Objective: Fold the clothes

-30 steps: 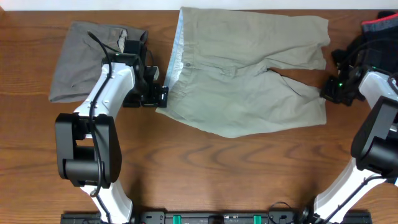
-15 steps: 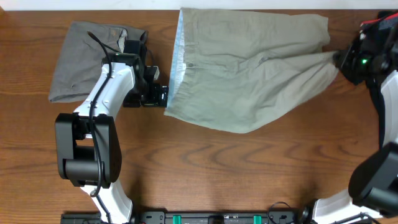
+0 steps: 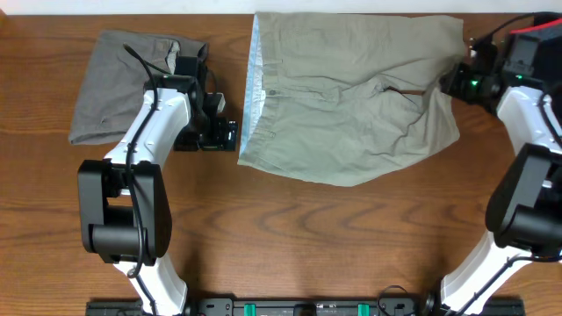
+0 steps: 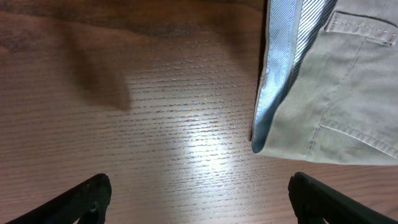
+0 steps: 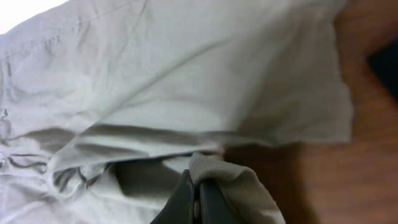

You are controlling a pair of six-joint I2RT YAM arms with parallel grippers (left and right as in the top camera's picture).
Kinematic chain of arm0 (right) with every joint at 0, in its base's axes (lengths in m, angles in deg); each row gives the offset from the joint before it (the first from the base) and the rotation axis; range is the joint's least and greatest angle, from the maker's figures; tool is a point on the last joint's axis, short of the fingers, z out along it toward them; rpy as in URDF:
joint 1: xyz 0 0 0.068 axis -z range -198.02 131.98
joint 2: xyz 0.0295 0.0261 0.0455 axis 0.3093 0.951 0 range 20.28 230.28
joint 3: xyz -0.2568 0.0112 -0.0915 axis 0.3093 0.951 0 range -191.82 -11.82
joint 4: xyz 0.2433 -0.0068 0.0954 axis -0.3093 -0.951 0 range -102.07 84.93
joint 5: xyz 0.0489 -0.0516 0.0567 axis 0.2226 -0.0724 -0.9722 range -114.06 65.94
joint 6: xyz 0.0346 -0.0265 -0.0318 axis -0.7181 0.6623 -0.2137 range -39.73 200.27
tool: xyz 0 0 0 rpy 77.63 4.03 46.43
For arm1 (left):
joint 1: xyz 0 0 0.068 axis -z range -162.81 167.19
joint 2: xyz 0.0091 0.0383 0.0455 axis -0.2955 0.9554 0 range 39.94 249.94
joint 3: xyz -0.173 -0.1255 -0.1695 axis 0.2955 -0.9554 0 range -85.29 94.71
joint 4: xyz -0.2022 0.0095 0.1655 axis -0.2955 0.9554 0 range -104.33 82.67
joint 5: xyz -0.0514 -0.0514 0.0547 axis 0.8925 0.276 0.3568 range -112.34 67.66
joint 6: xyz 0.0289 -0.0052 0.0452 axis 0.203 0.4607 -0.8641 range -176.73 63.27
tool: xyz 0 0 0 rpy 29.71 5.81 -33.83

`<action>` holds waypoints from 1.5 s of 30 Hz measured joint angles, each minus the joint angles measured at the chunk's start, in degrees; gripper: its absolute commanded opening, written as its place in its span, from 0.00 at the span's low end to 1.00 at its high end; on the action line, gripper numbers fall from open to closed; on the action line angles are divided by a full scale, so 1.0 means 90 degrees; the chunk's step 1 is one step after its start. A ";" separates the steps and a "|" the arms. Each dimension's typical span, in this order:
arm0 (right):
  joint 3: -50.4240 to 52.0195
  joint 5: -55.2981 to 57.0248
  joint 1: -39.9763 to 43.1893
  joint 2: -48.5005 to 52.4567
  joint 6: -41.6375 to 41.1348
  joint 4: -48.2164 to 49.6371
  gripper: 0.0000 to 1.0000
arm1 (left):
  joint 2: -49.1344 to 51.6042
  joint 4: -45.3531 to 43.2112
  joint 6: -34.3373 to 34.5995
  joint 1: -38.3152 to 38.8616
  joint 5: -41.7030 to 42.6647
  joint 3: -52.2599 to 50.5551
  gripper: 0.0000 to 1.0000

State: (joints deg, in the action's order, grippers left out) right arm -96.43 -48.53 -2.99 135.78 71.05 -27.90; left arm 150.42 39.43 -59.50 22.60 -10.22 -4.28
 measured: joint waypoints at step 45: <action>-0.0007 -0.0017 -0.1413 -0.0063 -0.0852 0.0862 0.33 | 0.0002 -0.0049 -0.0002 -0.0002 0.0027 -0.0002 0.93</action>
State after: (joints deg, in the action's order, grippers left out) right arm -96.50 -48.68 -15.71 135.21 63.38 -20.14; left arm 150.44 38.99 -59.52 22.57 -9.98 -4.30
